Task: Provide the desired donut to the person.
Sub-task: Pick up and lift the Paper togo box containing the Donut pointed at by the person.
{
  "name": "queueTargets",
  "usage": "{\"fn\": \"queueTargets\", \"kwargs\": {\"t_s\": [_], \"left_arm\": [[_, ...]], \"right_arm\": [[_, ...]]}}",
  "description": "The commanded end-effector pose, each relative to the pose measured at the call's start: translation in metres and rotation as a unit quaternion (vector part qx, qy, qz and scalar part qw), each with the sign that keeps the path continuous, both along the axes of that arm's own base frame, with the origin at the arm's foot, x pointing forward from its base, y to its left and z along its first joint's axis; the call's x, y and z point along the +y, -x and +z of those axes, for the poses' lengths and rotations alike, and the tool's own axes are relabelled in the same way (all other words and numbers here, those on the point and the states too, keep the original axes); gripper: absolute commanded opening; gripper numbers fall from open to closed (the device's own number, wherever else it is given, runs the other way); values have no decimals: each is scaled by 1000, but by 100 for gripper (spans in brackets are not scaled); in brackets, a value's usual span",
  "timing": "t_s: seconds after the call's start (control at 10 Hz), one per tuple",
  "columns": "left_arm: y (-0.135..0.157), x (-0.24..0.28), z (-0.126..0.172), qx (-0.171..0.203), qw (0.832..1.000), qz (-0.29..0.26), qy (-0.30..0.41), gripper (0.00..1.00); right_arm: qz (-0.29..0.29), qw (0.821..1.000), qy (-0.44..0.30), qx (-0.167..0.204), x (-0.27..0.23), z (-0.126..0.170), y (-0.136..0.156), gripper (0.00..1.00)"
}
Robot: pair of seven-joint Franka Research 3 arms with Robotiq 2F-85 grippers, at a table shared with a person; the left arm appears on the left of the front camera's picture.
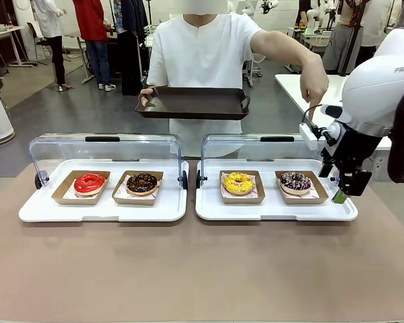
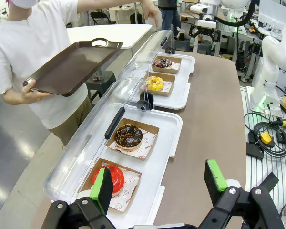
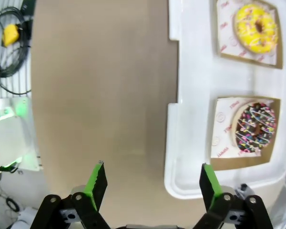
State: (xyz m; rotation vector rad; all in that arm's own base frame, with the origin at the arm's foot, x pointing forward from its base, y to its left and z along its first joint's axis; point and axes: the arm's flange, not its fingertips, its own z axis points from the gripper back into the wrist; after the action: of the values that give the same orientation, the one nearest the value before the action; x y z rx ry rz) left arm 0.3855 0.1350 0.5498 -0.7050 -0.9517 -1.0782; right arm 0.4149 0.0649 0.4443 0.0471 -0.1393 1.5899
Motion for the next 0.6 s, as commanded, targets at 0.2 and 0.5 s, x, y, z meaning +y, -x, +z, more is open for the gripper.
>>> {"fn": "queueTargets", "kwargs": {"t_s": [0.2,0.5], "left_arm": [[1,0,1,-1,1000,1,2,100],[1,0,1,-1,1000,1,2,100]], "right_arm": [[-13,1000,-11,14,2,-16,-44,100],[-13,1000,2,20,2,-18,-41,100]]}}
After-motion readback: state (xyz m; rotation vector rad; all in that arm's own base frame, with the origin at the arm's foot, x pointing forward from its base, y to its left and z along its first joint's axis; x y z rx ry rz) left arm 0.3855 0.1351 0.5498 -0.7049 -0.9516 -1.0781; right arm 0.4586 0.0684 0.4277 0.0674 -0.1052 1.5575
